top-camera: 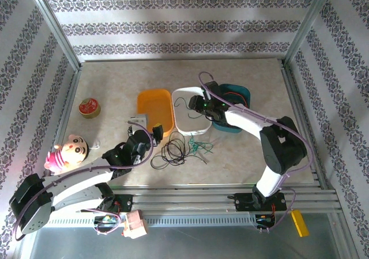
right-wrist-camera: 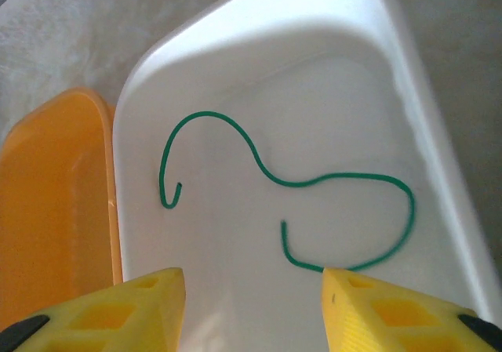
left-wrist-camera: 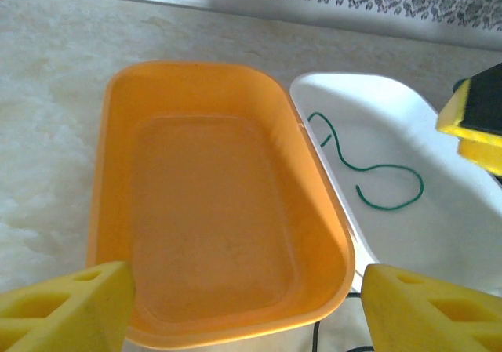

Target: Untangle the cables

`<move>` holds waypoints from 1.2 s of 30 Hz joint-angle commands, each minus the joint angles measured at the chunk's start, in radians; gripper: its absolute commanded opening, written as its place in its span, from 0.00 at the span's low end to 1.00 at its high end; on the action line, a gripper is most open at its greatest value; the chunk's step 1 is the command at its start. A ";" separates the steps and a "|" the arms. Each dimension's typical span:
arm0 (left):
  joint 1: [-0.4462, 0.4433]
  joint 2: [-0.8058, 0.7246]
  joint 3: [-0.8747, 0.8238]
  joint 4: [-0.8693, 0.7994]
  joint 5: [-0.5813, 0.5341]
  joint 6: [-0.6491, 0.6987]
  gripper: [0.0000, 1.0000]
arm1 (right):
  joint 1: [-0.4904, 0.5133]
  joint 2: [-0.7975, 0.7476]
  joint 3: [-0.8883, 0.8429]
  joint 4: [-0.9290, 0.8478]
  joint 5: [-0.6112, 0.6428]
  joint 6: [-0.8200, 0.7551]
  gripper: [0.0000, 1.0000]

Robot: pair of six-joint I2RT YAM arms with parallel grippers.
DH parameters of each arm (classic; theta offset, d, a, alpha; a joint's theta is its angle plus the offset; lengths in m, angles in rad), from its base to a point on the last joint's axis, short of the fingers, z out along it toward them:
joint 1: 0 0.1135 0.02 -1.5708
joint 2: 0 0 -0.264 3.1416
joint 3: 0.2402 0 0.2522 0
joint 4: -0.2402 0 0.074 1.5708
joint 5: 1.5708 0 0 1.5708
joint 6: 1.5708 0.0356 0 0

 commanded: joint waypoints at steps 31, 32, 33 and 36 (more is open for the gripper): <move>-0.005 0.258 0.124 0.043 0.244 0.025 0.72 | 0.136 -0.137 -0.168 -0.376 -0.359 -0.418 0.30; -0.005 0.258 0.126 0.045 0.246 0.029 0.72 | 0.136 -0.129 -0.166 -0.376 -0.357 -0.420 0.30; -0.005 0.259 0.128 0.047 0.253 0.035 0.72 | 0.137 -0.119 -0.162 -0.374 -0.357 -0.423 0.30; -0.006 0.267 0.140 0.046 0.293 0.054 0.72 | 0.136 -0.086 -0.151 -0.366 -0.357 -0.431 0.30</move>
